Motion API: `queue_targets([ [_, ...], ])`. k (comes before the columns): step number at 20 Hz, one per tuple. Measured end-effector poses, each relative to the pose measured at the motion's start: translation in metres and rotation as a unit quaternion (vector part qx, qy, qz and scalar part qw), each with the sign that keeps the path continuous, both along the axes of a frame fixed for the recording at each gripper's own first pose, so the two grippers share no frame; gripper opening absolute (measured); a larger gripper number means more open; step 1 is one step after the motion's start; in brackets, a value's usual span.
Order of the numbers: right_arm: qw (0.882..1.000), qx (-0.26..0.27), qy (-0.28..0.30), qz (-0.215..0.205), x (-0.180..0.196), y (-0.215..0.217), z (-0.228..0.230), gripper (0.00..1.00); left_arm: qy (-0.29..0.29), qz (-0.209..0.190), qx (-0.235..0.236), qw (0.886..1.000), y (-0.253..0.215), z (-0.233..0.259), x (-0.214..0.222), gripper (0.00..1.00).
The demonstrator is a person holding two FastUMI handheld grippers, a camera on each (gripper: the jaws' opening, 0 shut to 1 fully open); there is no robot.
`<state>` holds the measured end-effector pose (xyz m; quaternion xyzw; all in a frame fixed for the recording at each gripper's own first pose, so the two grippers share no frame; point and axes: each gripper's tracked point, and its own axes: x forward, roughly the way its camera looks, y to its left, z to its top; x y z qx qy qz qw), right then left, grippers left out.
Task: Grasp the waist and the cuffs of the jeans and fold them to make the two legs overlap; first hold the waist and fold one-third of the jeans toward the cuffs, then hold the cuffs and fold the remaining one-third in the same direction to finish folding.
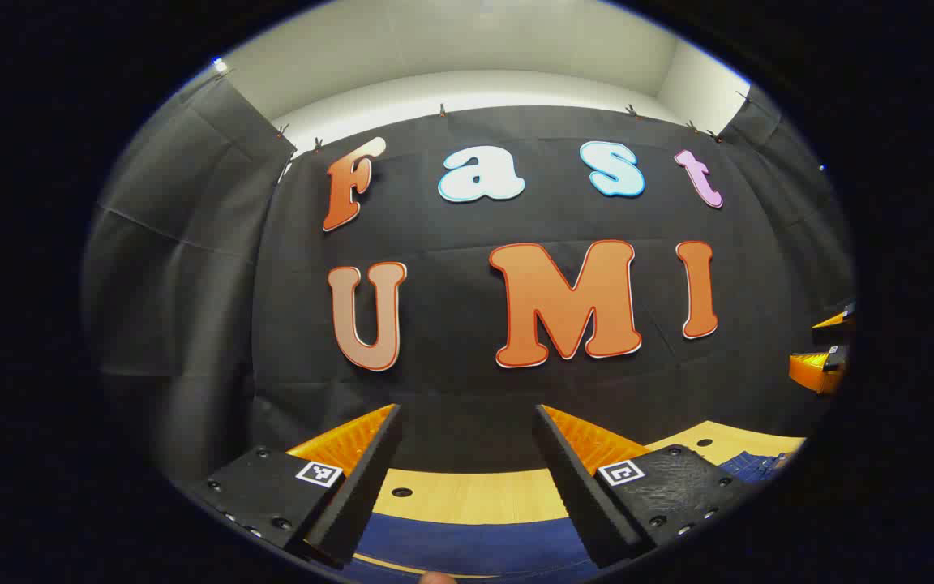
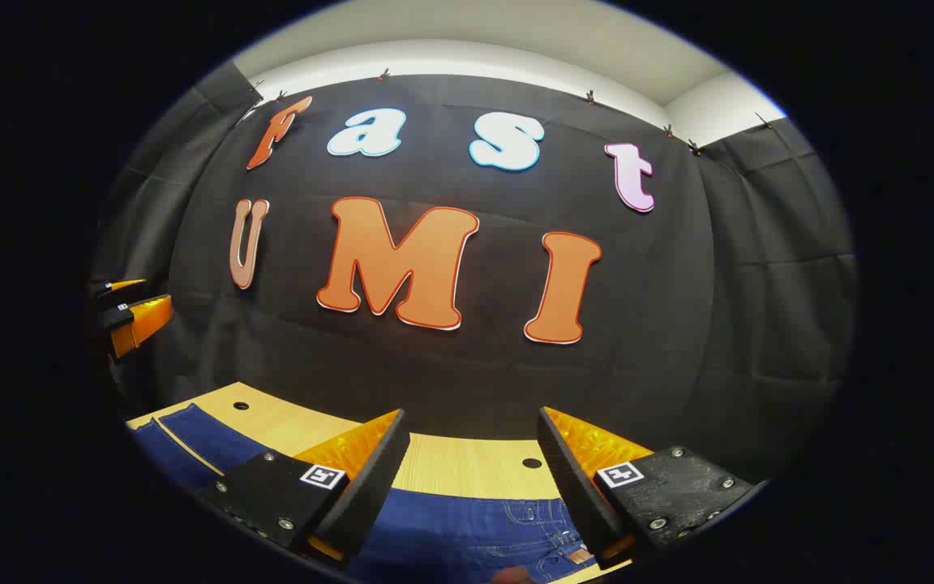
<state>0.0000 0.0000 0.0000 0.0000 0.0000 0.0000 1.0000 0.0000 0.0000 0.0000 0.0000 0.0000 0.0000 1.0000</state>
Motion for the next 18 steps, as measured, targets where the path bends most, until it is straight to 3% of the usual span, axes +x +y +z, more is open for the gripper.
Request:
queue_targets([
  [1,1.0,0.0,0.002,0.002,0.001,0.002,-0.001,0.97,0.002,0.001,-0.001,1.0,0.002,-0.001,0.0,0.98],
  [2,1.0,0.001,0.004,0.003,0.003,0.003,-0.003,0.94,0.005,0.001,0.0,1.0,0.004,-0.005,0.001,1.0],
  [3,1.0,0.001,0.004,0.006,0.006,0.004,-0.003,0.97,0.009,0.003,0.002,1.0,0.006,-0.007,0.002,0.98],
  [18,1.0,0.009,0.018,0.006,0.019,0.006,-0.017,0.97,0.035,0.016,0.005,0.999,0.028,-0.026,-0.002,0.98],
])
